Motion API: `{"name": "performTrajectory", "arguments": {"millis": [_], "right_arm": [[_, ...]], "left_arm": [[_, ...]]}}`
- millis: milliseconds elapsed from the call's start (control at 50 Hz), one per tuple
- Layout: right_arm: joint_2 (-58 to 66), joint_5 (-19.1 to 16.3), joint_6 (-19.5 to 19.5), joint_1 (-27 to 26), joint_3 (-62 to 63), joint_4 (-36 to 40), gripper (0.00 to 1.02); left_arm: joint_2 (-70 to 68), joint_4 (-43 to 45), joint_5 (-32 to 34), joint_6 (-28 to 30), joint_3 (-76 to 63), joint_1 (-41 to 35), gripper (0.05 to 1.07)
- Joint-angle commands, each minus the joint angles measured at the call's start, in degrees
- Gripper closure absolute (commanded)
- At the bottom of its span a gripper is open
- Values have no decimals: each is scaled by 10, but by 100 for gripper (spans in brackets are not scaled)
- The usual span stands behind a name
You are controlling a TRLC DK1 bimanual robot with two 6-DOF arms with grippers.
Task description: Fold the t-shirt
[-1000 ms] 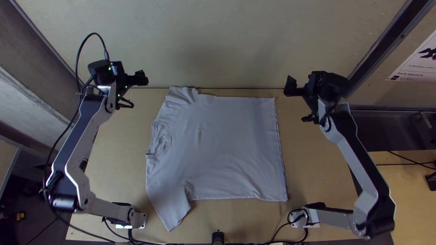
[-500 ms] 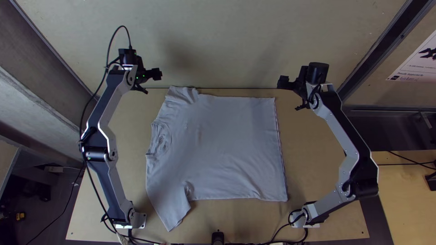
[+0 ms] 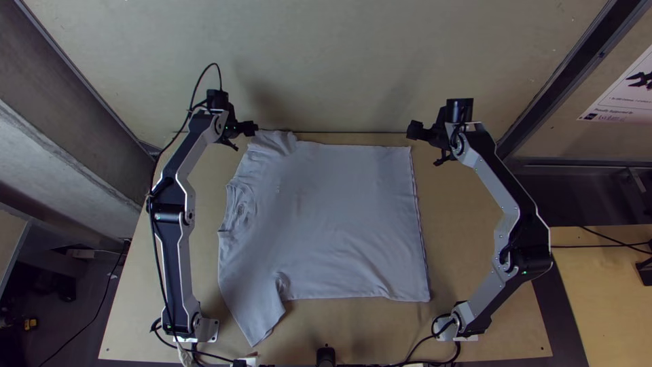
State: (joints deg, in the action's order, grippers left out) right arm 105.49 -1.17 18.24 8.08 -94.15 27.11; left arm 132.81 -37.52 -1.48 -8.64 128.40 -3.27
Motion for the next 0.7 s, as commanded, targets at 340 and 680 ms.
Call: {"name": "performTrajectory", "arguments": {"millis": [340,680], "right_arm": [[46,-7,17,-10,-11,4,3],[74,-7,21,-18,-25,4,4]], "left_arm": [[66,39,4,-15,29,-11,26],[84,39,18,-12,28,-11,105]]}}
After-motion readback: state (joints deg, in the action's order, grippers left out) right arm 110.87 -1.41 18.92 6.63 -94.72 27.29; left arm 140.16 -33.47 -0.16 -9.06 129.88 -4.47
